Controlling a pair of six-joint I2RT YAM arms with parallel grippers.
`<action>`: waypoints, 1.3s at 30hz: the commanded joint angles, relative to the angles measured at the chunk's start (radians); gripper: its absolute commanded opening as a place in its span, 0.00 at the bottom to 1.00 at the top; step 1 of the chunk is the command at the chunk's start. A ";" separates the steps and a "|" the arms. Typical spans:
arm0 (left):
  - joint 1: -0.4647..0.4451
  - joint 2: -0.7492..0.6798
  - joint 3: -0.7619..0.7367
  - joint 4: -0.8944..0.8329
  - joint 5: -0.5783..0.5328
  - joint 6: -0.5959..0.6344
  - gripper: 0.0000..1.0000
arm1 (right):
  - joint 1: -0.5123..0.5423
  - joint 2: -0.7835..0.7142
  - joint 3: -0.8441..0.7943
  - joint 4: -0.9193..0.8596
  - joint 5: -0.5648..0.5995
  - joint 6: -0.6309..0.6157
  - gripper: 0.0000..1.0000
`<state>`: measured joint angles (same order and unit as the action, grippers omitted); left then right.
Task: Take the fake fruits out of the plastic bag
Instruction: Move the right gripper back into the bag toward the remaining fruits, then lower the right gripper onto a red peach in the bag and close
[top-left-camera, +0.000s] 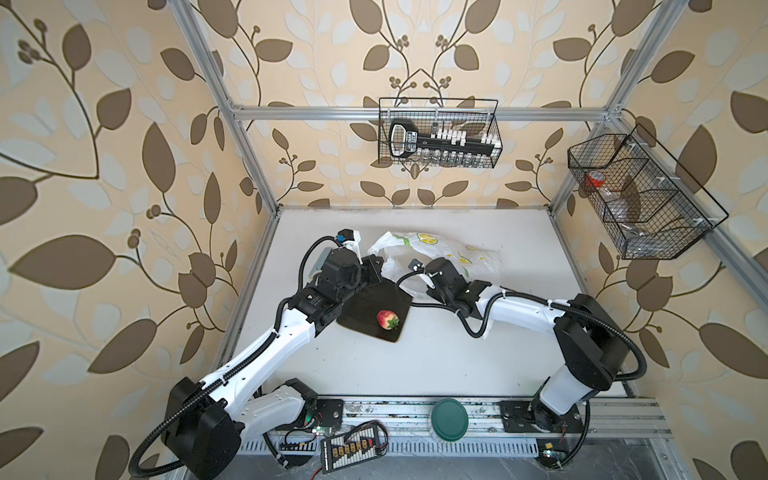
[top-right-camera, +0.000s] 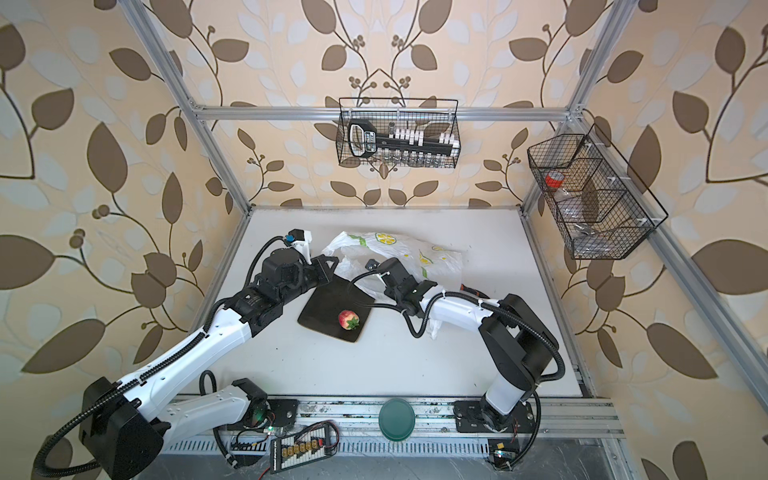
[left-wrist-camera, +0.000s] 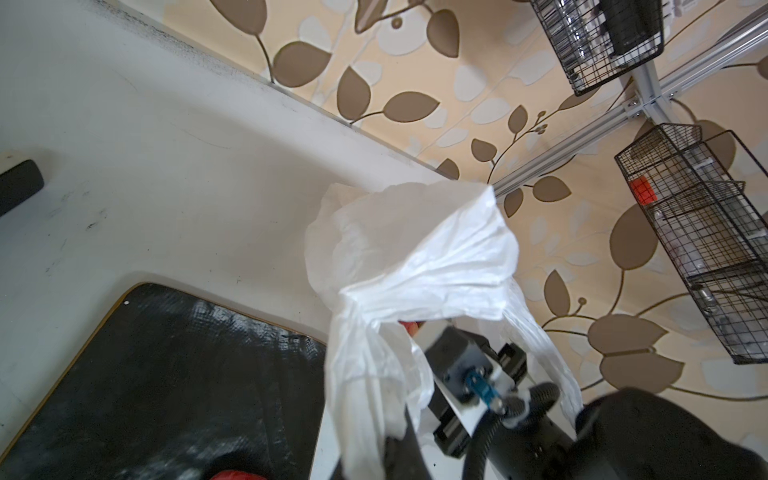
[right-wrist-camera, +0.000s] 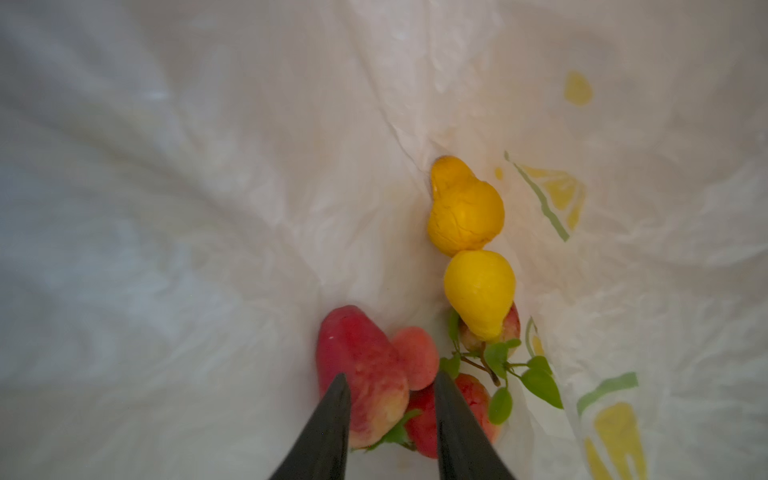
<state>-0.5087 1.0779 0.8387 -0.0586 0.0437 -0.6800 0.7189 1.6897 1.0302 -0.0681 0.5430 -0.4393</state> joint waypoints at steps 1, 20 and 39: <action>0.007 -0.041 -0.017 0.004 0.035 0.000 0.00 | -0.013 0.054 0.072 -0.039 0.051 0.027 0.40; -0.013 -0.032 -0.035 0.060 0.213 0.022 0.00 | -0.132 0.168 0.207 -0.292 -0.035 0.623 0.79; -0.052 0.000 -0.024 0.062 0.231 0.016 0.00 | -0.231 0.290 0.332 -0.423 -0.202 1.066 0.77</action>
<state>-0.5510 1.0767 0.8043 -0.0265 0.2584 -0.6792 0.4889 1.9377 1.3350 -0.4595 0.3897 0.5816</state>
